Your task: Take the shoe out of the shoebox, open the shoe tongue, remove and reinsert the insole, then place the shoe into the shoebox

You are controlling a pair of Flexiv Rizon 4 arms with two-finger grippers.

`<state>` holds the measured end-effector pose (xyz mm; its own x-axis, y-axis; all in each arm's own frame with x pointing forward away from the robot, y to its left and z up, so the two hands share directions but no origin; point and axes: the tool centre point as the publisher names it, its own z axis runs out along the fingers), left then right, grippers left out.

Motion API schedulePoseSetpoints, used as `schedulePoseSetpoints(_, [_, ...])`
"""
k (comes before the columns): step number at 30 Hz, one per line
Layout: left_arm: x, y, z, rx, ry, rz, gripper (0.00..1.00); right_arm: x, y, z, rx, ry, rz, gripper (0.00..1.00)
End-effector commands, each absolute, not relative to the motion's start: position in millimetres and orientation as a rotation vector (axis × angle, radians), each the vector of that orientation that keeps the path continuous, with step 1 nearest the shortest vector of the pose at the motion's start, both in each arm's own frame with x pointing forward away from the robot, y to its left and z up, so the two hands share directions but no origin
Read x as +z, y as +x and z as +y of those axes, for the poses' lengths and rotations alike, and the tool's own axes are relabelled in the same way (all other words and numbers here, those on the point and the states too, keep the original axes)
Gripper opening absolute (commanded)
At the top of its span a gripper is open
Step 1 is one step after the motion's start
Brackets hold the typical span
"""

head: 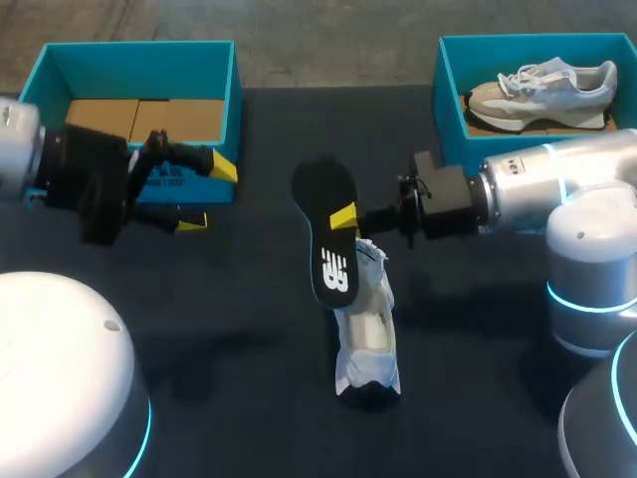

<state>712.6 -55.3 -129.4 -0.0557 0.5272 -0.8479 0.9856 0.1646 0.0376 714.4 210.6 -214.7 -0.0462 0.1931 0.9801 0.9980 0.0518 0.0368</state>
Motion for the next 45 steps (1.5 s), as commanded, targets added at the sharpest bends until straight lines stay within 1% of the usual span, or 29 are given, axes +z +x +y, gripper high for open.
schedulePoseSetpoints(1, [-109,733,-62,-0.665,1.579,1.854,1.0,-223,719,214,-1.107,-1.278,-1.41,0.0])
schedulePoseSetpoints(11, [-91,772,-57,-0.628,1.644,2.151,1.0,-228,718,215,-1.118,-1.275,-1.454,0.0])
schedulePoseSetpoints(19, [-79,776,-72,-0.523,1.715,2.306,1.0,-228,718,215,-1.118,-1.275,-1.454,0.0])
schedulePoseSetpoints(28, [-82,779,-107,-0.468,1.773,2.485,1.0,-228,718,215,-1.118,-1.275,-1.454,0.0])
schedulePoseSetpoints(31, [-86,780,-119,-0.386,1.81,2.549,1.0,-228,718,215,-1.118,-1.275,-1.454,0.0])
schedulePoseSetpoints(45, [-100,794,-153,-0.319,1.925,2.631,1.0,-228,718,215,-1.118,-1.275,-1.454,0.0])
